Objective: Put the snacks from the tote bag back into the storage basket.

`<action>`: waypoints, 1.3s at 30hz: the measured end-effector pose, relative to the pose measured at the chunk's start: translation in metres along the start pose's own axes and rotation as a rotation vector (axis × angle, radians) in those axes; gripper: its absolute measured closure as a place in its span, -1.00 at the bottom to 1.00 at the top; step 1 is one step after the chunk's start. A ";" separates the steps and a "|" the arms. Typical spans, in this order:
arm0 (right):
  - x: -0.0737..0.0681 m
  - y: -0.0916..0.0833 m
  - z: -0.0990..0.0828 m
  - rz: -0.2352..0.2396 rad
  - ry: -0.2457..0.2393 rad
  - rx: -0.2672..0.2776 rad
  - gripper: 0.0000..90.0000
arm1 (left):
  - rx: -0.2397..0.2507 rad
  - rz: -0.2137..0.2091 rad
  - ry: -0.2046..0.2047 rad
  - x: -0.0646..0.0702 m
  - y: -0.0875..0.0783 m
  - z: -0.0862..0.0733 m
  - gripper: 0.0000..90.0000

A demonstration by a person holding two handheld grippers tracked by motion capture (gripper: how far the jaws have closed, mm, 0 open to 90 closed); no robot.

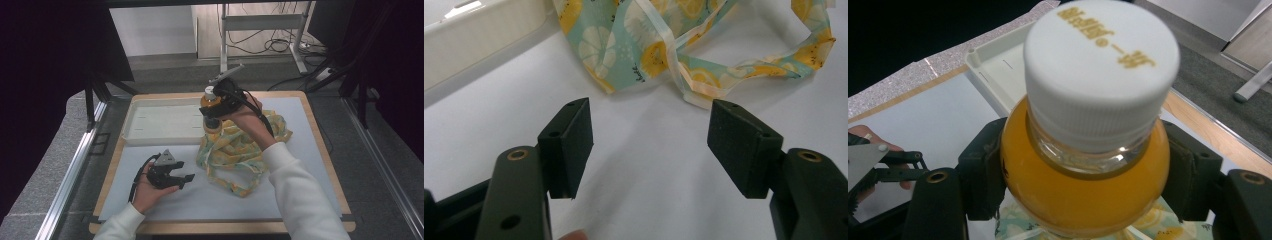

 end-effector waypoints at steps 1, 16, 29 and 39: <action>-0.001 0.001 0.001 0.001 0.003 0.000 -0.34 | 0.001 -0.001 -0.001 0.000 0.000 0.000 -0.22; -0.011 0.010 0.010 0.006 -0.007 -0.012 -0.34 | -0.004 -0.009 -0.006 0.001 0.001 0.000 -0.22; -0.017 0.016 0.022 0.015 -0.015 -0.015 -0.34 | -0.005 -0.009 -0.008 0.000 0.001 -0.001 -0.22; -0.020 0.025 0.029 0.023 -0.017 -0.019 -0.34 | -0.010 -0.015 -0.002 0.000 0.002 -0.001 -0.22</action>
Point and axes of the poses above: each handheld gripper's, and its own axes: y roughly forward along the jaws, z roughly out of its top, x roughly to its right, the point moved 6 cm from there along y, roughly forward along the jaws, and after that the axes turned 14 degrees about -x, right-handed, at the moved point
